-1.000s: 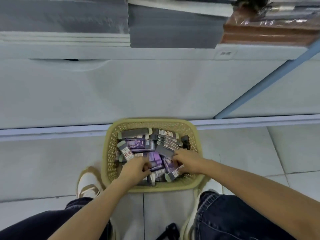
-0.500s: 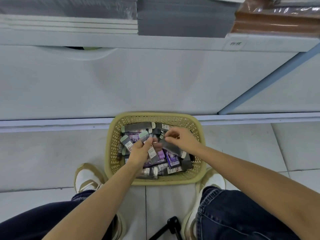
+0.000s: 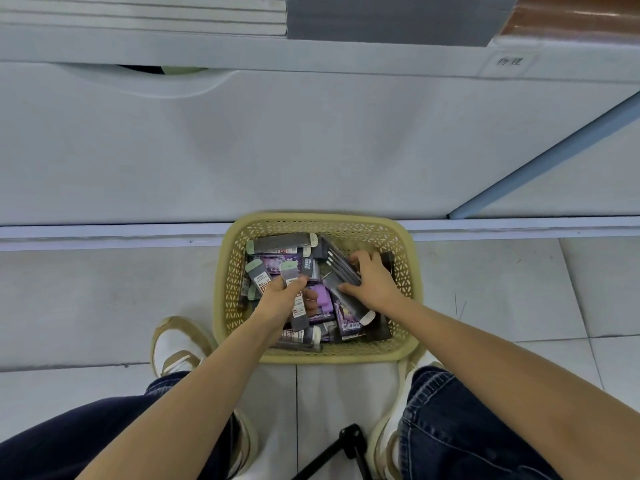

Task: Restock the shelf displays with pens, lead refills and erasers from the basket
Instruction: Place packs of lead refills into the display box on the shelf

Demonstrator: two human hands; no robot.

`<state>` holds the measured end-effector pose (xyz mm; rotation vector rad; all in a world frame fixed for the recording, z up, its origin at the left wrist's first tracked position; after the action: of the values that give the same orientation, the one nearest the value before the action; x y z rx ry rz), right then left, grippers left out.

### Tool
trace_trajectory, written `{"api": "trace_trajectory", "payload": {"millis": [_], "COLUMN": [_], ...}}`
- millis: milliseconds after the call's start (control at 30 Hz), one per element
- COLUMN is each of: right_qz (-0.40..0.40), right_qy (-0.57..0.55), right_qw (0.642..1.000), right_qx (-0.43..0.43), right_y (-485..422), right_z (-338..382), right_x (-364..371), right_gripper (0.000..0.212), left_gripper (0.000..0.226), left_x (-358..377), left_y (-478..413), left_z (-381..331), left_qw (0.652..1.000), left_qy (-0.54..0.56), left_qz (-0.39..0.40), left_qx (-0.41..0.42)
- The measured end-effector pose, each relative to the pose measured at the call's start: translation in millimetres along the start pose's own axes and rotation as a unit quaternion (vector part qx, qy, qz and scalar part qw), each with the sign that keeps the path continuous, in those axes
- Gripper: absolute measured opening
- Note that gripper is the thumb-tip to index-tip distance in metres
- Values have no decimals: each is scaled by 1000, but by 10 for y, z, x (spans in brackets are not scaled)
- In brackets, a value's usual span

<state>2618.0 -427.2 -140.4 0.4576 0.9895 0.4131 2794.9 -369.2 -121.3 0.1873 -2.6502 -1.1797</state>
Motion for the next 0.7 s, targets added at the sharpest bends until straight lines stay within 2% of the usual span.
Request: {"api": "trace_trajectory", "payload": {"millis": [100, 300, 433, 500, 567, 633, 700], "right_qz": [0, -19, -33, -5, 44, 99, 114], "right_qy": [10, -26, -43, -70, -137, -204, -244], "right_qw": [999, 994, 989, 986, 979, 965, 955], "right_qx": [-44, -108, -137, -150, -147, -135, -121], "right_y": [18, 146, 329, 441, 513, 537, 522], "right_z": [-17, -22, 239, 379, 464, 510, 519], "right_x": [-74, -302, -237, -105, -14, 16, 0], "right_gripper": [51, 50, 47, 47, 49, 42, 32], "left_gripper": [8, 14, 32, 38, 36, 37, 39], "left_x": [-1, 128, 337, 364, 272, 146, 55], "left_y": [-9, -2, 66, 72, 65, 63, 62], "left_z": [24, 37, 11, 25, 53, 82, 86], "left_qw": [1000, 999, 994, 996, 998, 997, 998], "left_qy": [-4, 40, 96, 85, 52, 32, 22], "left_qz": [-4, -10, 31, 14, -35, -65, -60], "left_qx": [-7, -34, -39, -25, -13, -5, 2]}}
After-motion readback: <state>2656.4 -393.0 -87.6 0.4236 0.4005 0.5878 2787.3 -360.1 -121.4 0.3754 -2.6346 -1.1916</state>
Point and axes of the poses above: each hand's wrist, its own y-axis away from the middle knuckle, its own x-axis out of the palm, z = x × y, the point moved 5 cm from there along -y, towards the middle knuckle, and after that the axes turned 3 degrees about x, right-handed, at the moved point
